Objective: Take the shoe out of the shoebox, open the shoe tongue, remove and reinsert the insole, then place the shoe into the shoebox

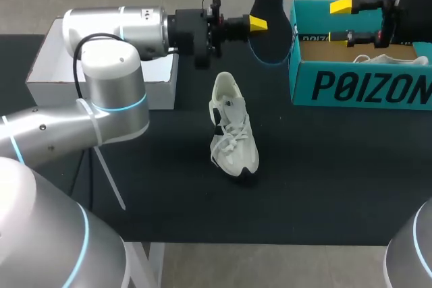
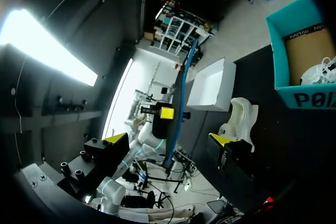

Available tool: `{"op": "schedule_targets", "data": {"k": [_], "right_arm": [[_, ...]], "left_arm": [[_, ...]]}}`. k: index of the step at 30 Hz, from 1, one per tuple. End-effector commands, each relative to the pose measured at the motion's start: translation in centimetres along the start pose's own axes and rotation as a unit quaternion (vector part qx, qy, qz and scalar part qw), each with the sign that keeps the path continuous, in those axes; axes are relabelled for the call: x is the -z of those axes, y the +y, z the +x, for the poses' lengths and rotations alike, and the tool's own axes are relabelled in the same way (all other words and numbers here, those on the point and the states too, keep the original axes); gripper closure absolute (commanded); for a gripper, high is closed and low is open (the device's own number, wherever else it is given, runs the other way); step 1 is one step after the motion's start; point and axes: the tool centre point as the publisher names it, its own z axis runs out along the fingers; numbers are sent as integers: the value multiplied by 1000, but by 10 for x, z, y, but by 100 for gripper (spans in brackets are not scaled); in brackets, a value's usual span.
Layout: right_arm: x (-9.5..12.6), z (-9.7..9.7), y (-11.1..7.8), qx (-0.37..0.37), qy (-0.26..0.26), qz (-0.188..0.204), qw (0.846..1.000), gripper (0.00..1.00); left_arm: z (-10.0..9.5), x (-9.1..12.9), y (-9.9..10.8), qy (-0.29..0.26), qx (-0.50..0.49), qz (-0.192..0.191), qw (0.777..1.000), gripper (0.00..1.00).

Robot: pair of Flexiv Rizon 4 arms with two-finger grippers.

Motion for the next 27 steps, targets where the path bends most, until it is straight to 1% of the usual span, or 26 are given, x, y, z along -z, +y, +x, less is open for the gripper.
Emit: {"op": "schedule_targets", "data": {"k": [1, 15, 17, 19, 20, 21, 22, 23, 24, 25, 27], "right_arm": [[-1, 0, 0, 0, -1, -1, 1000, 0], [-1, 0, 0, 0, -1, -1, 1000, 0], [-1, 0, 0, 0, -1, -1, 1000, 0], [-1, 0, 0, 0, -1, -1, 1000, 0], [-1, 0, 0, 0, -1, -1, 1000, 0], [-1, 0, 0, 0, -1, -1, 1000, 0], [-1, 0, 0, 0, -1, -1, 1000, 0], [-1, 0, 0, 0, -1, -1, 1000, 0], [-1, 0, 0, 0, -1, -1, 1000, 0], [-1, 0, 0, 0, -1, -1, 1000, 0], [-1, 0, 0, 0, -1, -1, 1000, 0]], "left_arm": [[-8, -1, -4, 15, 117, -43, 992, 100], [-8, -1, -4, 15, 117, -43, 992, 100], [-9, 1, -2, 21, 169, -17, 985, 100], [-12, 4, 1, 6, 212, 13, 977, 100], [-13, 5, 2, 3, 246, 31, 969, 100], [-14, 7, 3, 1, 252, 34, 967, 100], [-15, 8, 6, -9, 285, 49, 957, 100], [-16, 8, 6, -12, 296, 62, 953, 100], [-18, 8, 7, -7, 303, 51, 952, 100], [-18, 7, 7, -6, 326, 69, 943, 100], [-22, 5, 8, -15, 369, 70, 927, 100]]}}
